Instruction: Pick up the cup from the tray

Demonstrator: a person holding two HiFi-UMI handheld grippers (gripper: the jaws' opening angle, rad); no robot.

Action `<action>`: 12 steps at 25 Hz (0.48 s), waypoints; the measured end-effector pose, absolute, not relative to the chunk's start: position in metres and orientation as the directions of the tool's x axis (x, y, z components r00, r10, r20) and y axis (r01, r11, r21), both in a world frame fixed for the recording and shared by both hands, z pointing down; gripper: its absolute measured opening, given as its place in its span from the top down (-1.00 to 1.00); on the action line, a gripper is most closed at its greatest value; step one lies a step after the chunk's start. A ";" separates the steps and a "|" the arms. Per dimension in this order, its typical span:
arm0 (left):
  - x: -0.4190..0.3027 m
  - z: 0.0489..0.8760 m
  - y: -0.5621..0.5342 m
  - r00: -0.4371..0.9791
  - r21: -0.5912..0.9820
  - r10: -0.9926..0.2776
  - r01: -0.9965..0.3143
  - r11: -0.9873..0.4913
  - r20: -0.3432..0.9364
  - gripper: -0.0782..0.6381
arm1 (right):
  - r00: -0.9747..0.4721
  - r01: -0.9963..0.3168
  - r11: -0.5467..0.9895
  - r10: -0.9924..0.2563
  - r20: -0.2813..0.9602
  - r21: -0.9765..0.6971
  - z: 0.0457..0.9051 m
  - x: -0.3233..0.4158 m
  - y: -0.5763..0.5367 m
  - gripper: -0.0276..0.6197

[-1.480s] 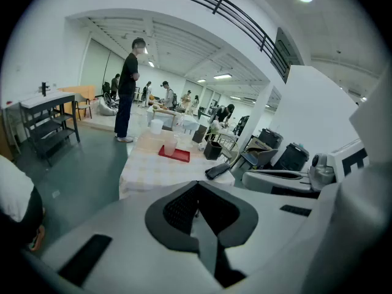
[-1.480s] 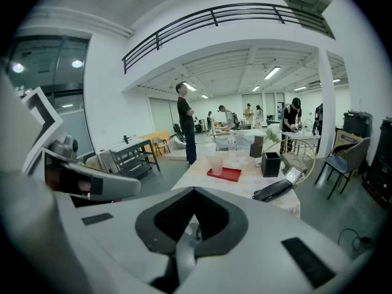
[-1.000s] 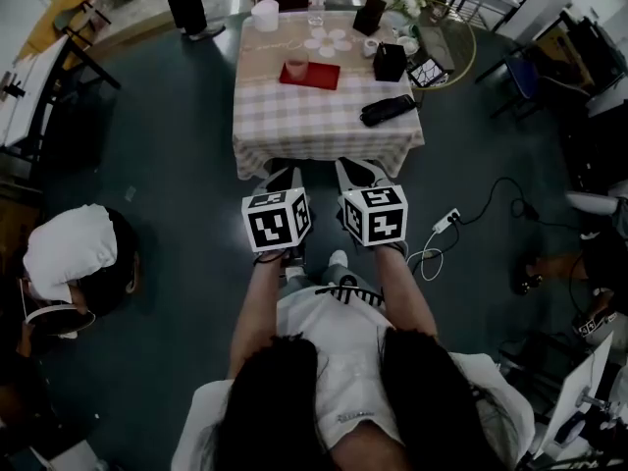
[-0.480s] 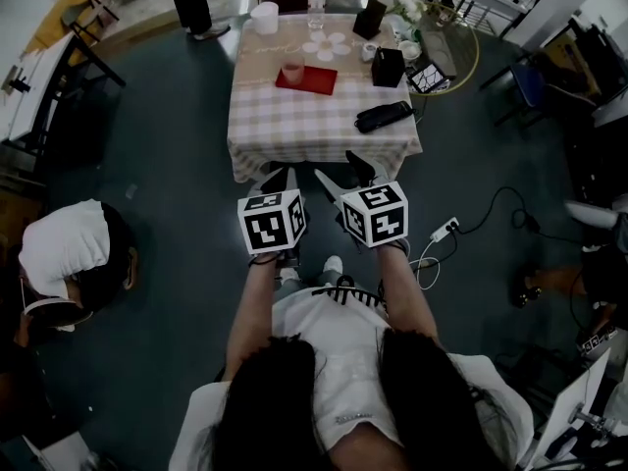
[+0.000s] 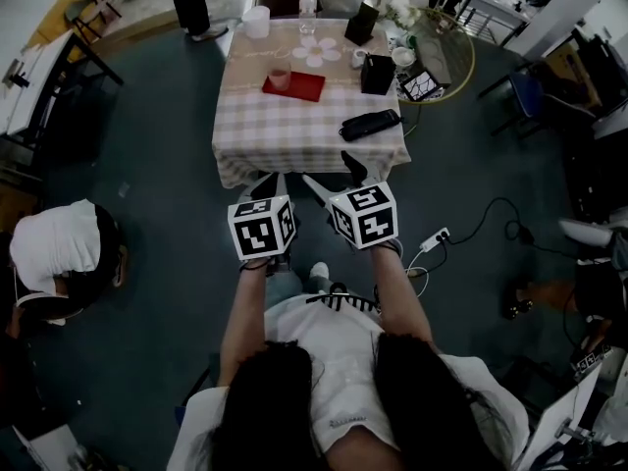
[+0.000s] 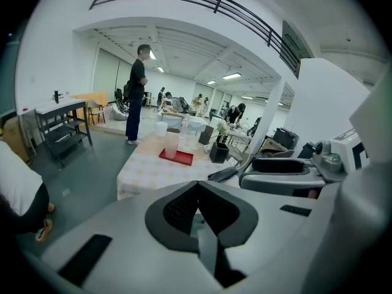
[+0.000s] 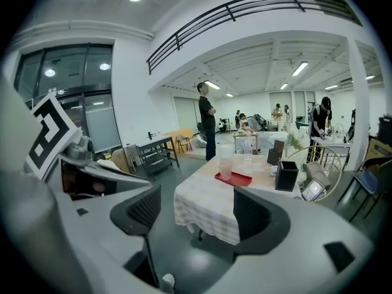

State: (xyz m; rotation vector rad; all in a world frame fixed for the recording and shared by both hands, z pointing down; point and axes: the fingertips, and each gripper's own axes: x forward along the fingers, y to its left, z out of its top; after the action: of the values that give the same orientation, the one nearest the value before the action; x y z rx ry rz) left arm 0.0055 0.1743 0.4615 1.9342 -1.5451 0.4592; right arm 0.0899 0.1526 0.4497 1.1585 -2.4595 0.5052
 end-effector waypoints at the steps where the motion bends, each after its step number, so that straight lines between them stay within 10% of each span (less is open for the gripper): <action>1: 0.006 0.462 0.174 0.250 0.238 -0.748 -0.963 -0.127 0.614 0.77 | -0.594 -0.784 0.600 -0.649 0.476 -0.160 0.451 0.091 0.152 -0.18; 12: -0.011 0.466 0.143 0.217 0.231 -0.758 -0.969 -0.091 0.614 0.77 | -0.605 -0.771 0.619 -0.635 0.480 -0.154 0.455 0.084 0.125 -0.24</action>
State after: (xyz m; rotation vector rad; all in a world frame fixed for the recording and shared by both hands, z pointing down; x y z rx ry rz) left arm -0.0114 0.1428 0.4661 1.9012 -1.5924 0.4564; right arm 0.0839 0.1255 0.4552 1.1222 -2.4650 0.4919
